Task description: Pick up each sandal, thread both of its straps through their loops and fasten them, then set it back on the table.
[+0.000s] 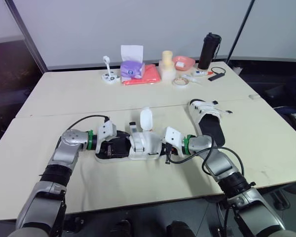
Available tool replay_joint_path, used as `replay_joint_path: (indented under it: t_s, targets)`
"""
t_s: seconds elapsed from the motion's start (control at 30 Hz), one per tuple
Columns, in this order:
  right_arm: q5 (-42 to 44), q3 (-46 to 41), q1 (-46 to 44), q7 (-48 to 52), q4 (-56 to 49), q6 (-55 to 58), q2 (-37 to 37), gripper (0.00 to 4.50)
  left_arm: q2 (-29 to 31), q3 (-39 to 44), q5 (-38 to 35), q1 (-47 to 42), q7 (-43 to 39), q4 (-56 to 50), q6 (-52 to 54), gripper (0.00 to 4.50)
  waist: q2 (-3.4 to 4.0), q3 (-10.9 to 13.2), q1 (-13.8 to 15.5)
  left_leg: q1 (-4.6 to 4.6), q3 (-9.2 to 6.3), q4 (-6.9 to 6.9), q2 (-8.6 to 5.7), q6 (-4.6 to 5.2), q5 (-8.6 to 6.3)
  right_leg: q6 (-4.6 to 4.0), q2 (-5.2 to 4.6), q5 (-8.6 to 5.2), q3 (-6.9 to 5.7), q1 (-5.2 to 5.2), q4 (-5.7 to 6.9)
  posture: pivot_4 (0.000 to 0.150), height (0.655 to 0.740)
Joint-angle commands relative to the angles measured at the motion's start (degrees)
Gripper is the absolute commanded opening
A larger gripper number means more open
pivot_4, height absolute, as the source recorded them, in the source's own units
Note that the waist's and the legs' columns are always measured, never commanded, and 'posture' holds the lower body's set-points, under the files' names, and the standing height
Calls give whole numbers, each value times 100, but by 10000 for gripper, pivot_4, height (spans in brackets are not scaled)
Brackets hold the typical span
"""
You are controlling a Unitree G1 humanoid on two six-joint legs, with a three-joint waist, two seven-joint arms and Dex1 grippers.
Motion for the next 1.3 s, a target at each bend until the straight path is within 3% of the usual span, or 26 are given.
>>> replay_joint_path:
  t_s: [0.03,0.37,0.73,0.97,1.1,1.3]
  targets:
    - [-139,185,89,95,193,103,-72,0,-68,-167,-74,41,-214,-168,51,42917,0,0,5,0,0,0,0,0,0,0,0,0,0,0,-1,1500,7400]
    - [-96,35,-19,133,88,139,-266,0,24,-135,-39,77,-121,-336,73,42917,0,0,52,-4,-1,1,-3,0,0,0,-5,0,0,-1,-4,1500,7400]
    - [-126,117,-38,112,101,128,-196,0,489,486,-810,-1098,-518,521,1974,42917,1,5,30,-12,-5,3,-4,1,1,3,-4,-2,-8,-6,-3,1500,7400]
    - [-139,119,-36,90,93,134,-201,0,-553,875,-970,-2031,489,1743,2507,42917,-7,9,40,-13,-9,11,-5,2,1,5,-4,-1,-14,-2,1,1500,7400]
    - [-137,122,-15,61,64,152,-212,0,-1118,812,-615,-2309,1286,2606,2000,42917,-7,10,11,-15,-8,10,-6,2,1,6,-4,-2,-13,-3,0,1500,7400]
    - [-118,115,28,18,-9,200,-234,0,-1725,1043,-609,-2731,1681,3459,1831,42917,-13,13,16,-18,-7,11,-7,1,1,8,-4,-2,-14,-6,0,1500,7400]
